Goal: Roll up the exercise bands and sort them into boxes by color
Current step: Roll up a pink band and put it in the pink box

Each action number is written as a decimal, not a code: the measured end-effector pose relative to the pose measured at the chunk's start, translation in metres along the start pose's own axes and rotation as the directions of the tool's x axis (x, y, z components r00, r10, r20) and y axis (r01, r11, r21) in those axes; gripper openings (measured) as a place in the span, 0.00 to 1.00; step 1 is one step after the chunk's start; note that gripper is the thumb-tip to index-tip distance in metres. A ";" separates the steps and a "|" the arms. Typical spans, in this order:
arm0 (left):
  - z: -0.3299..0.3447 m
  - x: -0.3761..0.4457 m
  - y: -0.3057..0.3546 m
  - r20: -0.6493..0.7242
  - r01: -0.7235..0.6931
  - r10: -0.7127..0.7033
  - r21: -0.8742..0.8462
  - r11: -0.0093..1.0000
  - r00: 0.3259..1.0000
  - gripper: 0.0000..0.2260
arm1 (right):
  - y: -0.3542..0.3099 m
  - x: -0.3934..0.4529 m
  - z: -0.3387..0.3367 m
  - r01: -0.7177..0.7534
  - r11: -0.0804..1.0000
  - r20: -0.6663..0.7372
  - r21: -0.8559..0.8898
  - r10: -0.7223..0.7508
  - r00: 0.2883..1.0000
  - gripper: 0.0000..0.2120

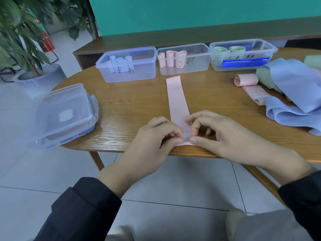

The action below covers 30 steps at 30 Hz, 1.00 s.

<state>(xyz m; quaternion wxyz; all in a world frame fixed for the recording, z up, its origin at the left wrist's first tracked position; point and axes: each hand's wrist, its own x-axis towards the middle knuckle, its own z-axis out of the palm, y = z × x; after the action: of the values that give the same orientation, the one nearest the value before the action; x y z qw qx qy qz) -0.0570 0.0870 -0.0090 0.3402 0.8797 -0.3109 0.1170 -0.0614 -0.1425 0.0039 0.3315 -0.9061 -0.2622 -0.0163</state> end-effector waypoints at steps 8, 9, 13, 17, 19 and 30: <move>0.006 -0.003 -0.003 -0.019 -0.127 0.129 0.077 0.989 0.991 0.06 | 0.000 -0.001 0.007 0.034 0.999 -0.049 0.025 -0.033 0.998 0.05; 0.007 -0.003 -0.004 -0.020 -0.149 0.152 0.100 0.984 0.988 0.06 | 0.000 -0.002 0.008 0.036 0.999 -0.053 0.026 -0.035 0.998 0.05; 0.009 -0.005 -0.006 -0.017 -0.235 0.242 0.174 0.956 0.970 0.07 | -0.002 -0.003 0.007 0.049 0.998 -0.073 0.029 -0.046 0.996 0.06; 0.008 -0.007 -0.004 -0.043 -0.227 0.236 0.148 0.963 0.971 0.06 | -0.001 -0.002 0.009 0.007 1.000 -0.093 0.003 -0.007 0.996 0.06; 0.007 -0.008 -0.003 -0.040 -0.224 0.230 0.126 0.966 0.972 0.07 | -0.001 -0.002 0.011 -0.005 1.000 -0.099 -0.027 0.002 0.995 0.07; 0.013 -0.017 -0.005 -0.032 -0.209 0.223 0.239 0.948 0.974 0.15 | 0.001 0.005 0.017 -0.061 0.991 -0.176 -0.117 0.040 0.984 0.04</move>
<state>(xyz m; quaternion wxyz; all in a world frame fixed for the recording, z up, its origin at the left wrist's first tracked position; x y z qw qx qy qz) -0.0666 0.0892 -0.0286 0.2282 0.8705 -0.3792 0.2151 -0.0596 -0.1304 -0.0088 0.2973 -0.9262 -0.2078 -0.1026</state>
